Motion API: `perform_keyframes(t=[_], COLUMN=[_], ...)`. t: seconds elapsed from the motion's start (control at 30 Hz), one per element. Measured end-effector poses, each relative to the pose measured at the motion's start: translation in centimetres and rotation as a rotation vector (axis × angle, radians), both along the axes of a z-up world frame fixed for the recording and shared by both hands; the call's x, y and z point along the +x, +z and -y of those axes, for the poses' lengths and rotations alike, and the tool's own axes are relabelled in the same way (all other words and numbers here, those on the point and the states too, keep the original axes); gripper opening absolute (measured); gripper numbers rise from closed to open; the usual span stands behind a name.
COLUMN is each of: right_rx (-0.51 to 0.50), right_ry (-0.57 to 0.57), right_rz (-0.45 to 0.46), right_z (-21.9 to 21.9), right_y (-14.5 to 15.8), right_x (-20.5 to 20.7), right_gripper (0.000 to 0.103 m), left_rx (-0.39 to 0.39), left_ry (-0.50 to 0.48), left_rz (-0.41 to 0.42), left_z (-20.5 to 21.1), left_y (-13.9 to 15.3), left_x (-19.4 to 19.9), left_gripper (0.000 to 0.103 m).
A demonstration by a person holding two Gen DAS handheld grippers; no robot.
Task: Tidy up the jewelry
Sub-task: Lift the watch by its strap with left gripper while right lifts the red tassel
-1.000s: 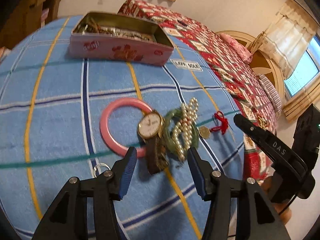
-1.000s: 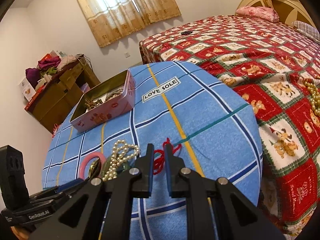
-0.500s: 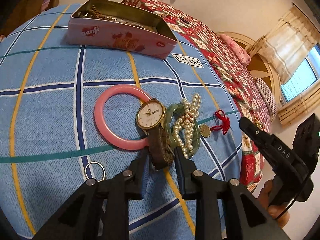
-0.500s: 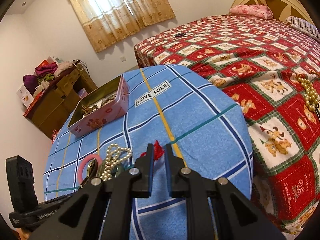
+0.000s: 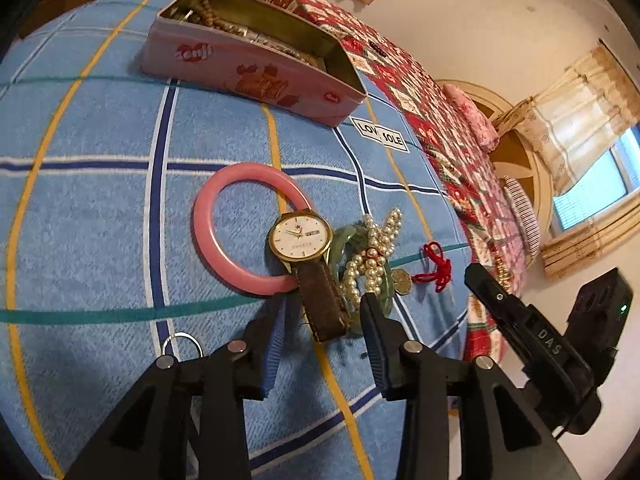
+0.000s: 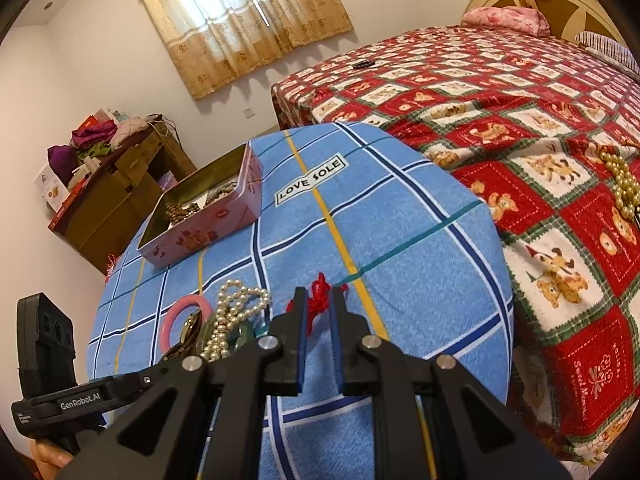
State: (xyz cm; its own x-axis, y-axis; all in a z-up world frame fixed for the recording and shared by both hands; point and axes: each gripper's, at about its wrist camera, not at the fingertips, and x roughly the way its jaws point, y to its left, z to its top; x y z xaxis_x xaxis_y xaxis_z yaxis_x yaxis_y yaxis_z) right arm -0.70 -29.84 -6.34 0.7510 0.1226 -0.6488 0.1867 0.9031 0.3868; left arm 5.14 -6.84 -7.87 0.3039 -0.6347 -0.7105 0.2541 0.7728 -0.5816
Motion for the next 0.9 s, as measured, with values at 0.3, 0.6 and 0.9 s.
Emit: perform_keyframes(t=[0.3, 0.6, 0.9], right_rx=[-0.004, 0.002, -0.001], right_ry=[0.012, 0.011, 0.034], right_rz=[-0.007, -0.017, -0.027], right_z=[-0.4, -0.3, -1.4], right_y=[-0.1, -0.3, -0.1], right_x=[0.1, -0.1, 0.3], right_gripper=[0.016, 0.016, 0.016], left_rx=[0.127, 0.259, 0.36], left_ry=[-0.054, -0.15, -0.22], left_rz=[0.172, 0.329, 0.409], left_z=[-1.3, -4.8, -3.9], left_y=[1.4, 2.2, 2.4], left_x=[-1.3, -4.3, -4.9], left_gripper=[0.019, 0.018, 0.046])
